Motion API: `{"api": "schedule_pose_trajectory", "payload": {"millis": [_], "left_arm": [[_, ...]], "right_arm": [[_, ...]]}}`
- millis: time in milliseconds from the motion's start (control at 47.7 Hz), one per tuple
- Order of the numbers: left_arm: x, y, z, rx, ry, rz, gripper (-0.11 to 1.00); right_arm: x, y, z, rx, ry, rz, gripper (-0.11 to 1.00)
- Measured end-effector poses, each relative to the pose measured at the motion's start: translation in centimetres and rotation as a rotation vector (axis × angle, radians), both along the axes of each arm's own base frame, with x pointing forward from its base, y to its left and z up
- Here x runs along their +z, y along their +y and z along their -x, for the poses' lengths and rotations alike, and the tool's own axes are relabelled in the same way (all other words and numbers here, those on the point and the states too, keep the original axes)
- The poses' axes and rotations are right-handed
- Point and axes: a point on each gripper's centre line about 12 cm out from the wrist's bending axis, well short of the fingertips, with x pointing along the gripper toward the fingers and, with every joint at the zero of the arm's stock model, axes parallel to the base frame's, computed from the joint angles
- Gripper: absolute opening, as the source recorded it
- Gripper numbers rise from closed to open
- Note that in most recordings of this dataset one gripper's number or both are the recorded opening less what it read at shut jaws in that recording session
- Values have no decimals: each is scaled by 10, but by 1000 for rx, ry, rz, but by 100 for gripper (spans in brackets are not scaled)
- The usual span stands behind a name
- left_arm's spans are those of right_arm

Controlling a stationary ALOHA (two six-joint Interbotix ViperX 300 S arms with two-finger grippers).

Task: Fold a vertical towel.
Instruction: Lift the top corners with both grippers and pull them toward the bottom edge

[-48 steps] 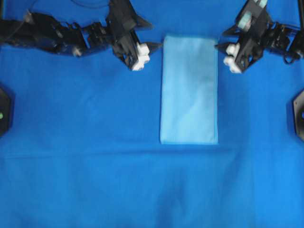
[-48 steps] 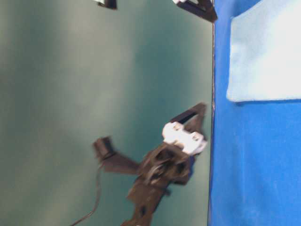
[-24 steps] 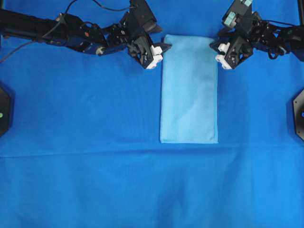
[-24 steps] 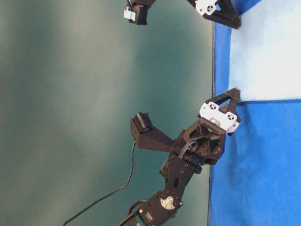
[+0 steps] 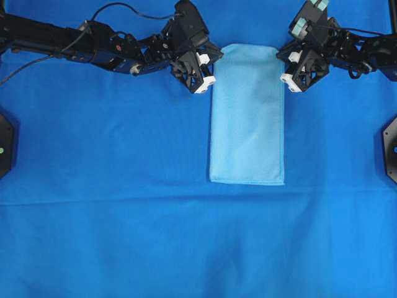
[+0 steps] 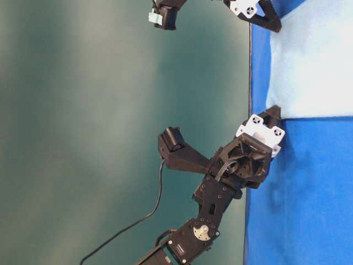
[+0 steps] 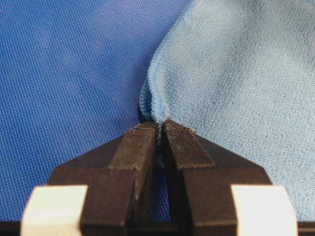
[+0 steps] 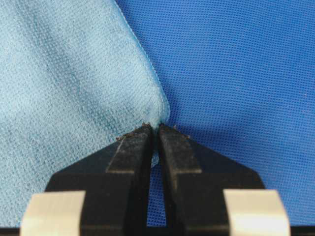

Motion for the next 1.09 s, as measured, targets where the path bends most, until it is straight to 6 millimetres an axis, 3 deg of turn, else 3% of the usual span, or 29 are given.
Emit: {"api": "schedule_pose_trajectory", "payload": {"millis": [189, 525, 860, 1091], "left_arm": [[8, -1, 4, -7, 0, -16, 3], [14, 22, 8, 10, -4, -75, 3], [18, 24, 7, -4, -1, -104, 3], [57, 22, 11, -14, -51, -155, 3]], "right_arm": [[4, -3, -2, -2, -10, 9, 6], [14, -26, -2, -47, -35, 45, 6], [19, -31, -1, -52, -43, 59, 6], [49, -32, 0, -55, -106, 118, 6]]}}
